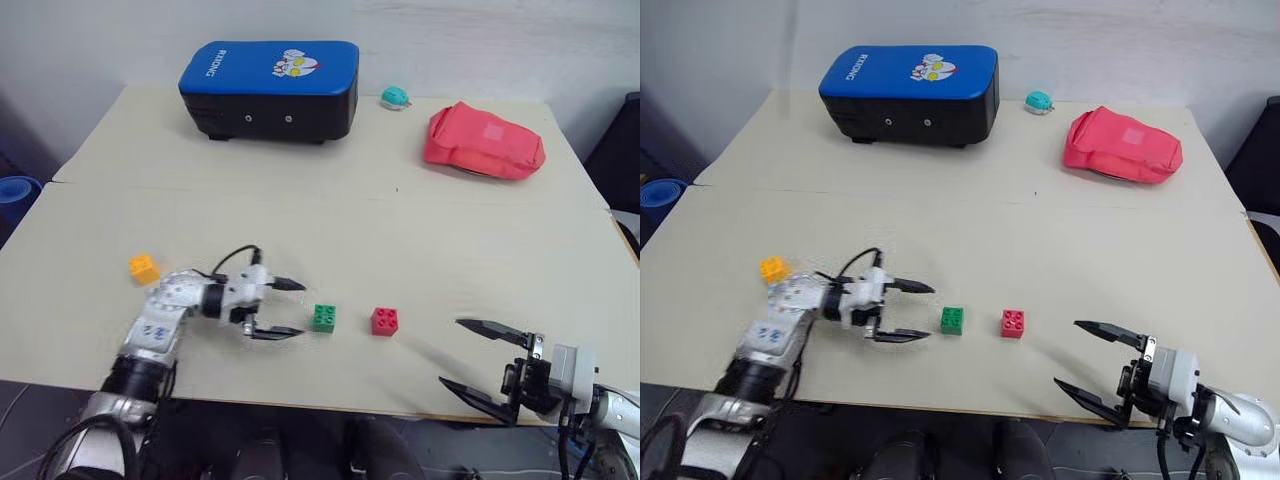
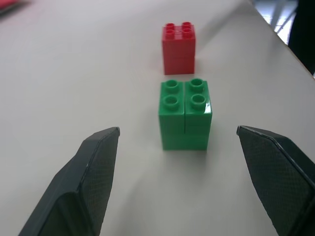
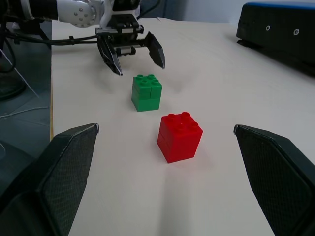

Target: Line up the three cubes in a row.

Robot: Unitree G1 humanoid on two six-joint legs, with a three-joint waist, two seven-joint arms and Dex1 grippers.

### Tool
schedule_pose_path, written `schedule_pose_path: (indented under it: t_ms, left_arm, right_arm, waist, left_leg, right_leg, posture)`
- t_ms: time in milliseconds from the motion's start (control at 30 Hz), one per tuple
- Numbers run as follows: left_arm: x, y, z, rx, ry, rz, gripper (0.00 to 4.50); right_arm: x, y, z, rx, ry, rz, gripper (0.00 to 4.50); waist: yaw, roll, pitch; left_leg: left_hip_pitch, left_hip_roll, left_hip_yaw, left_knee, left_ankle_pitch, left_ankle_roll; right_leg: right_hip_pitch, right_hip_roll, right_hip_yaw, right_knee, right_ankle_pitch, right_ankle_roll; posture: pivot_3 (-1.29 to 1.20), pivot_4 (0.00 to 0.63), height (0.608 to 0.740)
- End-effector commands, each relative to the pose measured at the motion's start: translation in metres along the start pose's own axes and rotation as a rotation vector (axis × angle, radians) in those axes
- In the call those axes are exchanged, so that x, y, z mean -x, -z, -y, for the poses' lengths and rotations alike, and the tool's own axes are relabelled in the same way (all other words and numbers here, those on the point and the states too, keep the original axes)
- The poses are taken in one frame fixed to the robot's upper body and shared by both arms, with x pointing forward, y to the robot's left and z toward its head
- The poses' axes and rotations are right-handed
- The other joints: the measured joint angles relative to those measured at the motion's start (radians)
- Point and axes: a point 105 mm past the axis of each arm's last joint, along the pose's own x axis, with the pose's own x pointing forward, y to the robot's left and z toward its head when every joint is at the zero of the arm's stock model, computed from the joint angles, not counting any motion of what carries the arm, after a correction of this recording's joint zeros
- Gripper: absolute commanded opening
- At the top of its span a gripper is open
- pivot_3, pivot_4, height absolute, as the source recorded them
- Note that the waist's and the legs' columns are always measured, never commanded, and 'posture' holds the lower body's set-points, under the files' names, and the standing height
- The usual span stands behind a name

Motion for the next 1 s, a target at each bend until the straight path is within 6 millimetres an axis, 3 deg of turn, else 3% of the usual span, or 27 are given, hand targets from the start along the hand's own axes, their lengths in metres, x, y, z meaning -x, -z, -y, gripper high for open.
schedule_pose_path:
  t_ms: [33,167,200,267,367,433,500,633,833,1000]
  left_arm:
    - [0.041,-0.013,0.004,-0.080,-0.170,0.018,4.01]
    - [0.117,-0.002,0.022,0.047,-0.688,0.000,4.01]
    - [0.134,0.002,0.030,0.067,-0.818,-0.015,4.19]
    - [0.170,0.012,0.053,0.138,-1.074,-0.032,4.49]
    - [0.213,0.029,0.093,0.216,-1.391,-0.095,4.49]
    - [0.229,0.036,0.113,0.265,-1.549,-0.107,4.49]
    - [0.232,0.039,0.120,0.301,-1.632,-0.084,4.49]
    - [0.206,0.026,0.080,0.350,-1.661,0.135,4.49]
    - [0.185,0.028,0.014,0.520,-1.826,0.193,4.49]
    - [0.166,0.037,-0.021,0.608,-1.861,0.130,4.49]
  right_arm:
    - [-0.003,-0.002,0.002,0.006,-0.024,0.037,4.50]
    - [-0.023,-0.012,0.010,0.017,-0.038,0.119,4.50]
    - [-0.028,-0.015,0.011,0.019,-0.042,0.136,4.50]
    - [-0.038,-0.021,0.012,0.025,-0.057,0.165,4.50]
    - [-0.050,-0.027,0.013,0.033,-0.074,0.197,4.50]
    - [-0.056,-0.030,0.014,0.038,-0.082,0.213,4.50]
    - [-0.060,-0.032,0.015,0.041,-0.093,0.221,4.50]
    - [-0.069,-0.038,0.019,0.032,-0.134,0.227,4.50]
    - [-0.071,-0.037,0.020,0.030,-0.161,0.225,4.50]
    - [-0.072,-0.030,0.018,0.020,-0.171,0.225,4.50]
  waist:
    - [-0.007,0.000,0.000]
    - [-0.028,0.000,0.000]
    - [-0.032,0.000,0.000]
    - [-0.027,-0.001,0.001]
    - [-0.013,-0.004,0.001]
    - [-0.004,-0.005,0.001]
    - [0.008,-0.007,0.000]
    - [0.025,-0.008,0.000]
    - [0.017,-0.009,0.000]
    - [0.006,-0.010,0.000]
  left_leg:
    - [0.000,0.000,0.000,-0.001,0.000,0.001]
    - [0.001,0.001,0.000,-0.003,-0.001,0.001]
    - [0.001,0.001,0.000,-0.003,-0.001,0.001]
    - [0.001,0.001,-0.001,-0.003,-0.001,0.001]
    - [0.001,0.000,-0.002,-0.002,-0.002,0.002]
    - [0.000,0.000,-0.002,-0.002,-0.003,0.003]
    - [0.000,0.000,-0.002,-0.002,-0.004,0.004]
    - [-0.001,-0.001,-0.002,-0.001,-0.004,0.005]
    - [-0.001,0.000,-0.002,-0.002,-0.005,0.004]
    - [0.000,0.000,0.000,-0.001,-0.004,0.004]
  right_leg:
    - [0.000,0.000,0.000,0.000,0.000,0.000]
    - [0.000,-0.001,0.001,0.000,-0.001,-0.001]
    - [-0.001,-0.001,0.000,0.000,-0.001,-0.001]
    - [0.000,-0.002,0.000,0.000,-0.001,-0.001]
    - [0.000,-0.002,-0.001,-0.001,-0.001,-0.001]
    - [0.001,-0.003,-0.001,-0.002,-0.001,-0.001]
    - [0.001,-0.003,-0.001,-0.003,-0.001,-0.001]
    - [0.001,-0.003,-0.002,-0.004,0.000,-0.001]
    - [0.001,-0.002,-0.002,-0.004,0.000,-0.001]
    - [0.001,-0.001,-0.002,-0.002,0.000,0.000]
  posture:
    - [0.00,0.150,0.740]
    - [0.00,0.150,0.740]
    - [0.00,0.150,0.740]
    - [0.00,0.150,0.740]
    - [0.00,0.150,0.740]
    - [0.00,0.150,0.740]
    - [0.00,0.150,0.740]
    - [0.00,0.150,0.740]
    - [0.00,0.150,0.740]
    - [0.00,0.150,0.740]
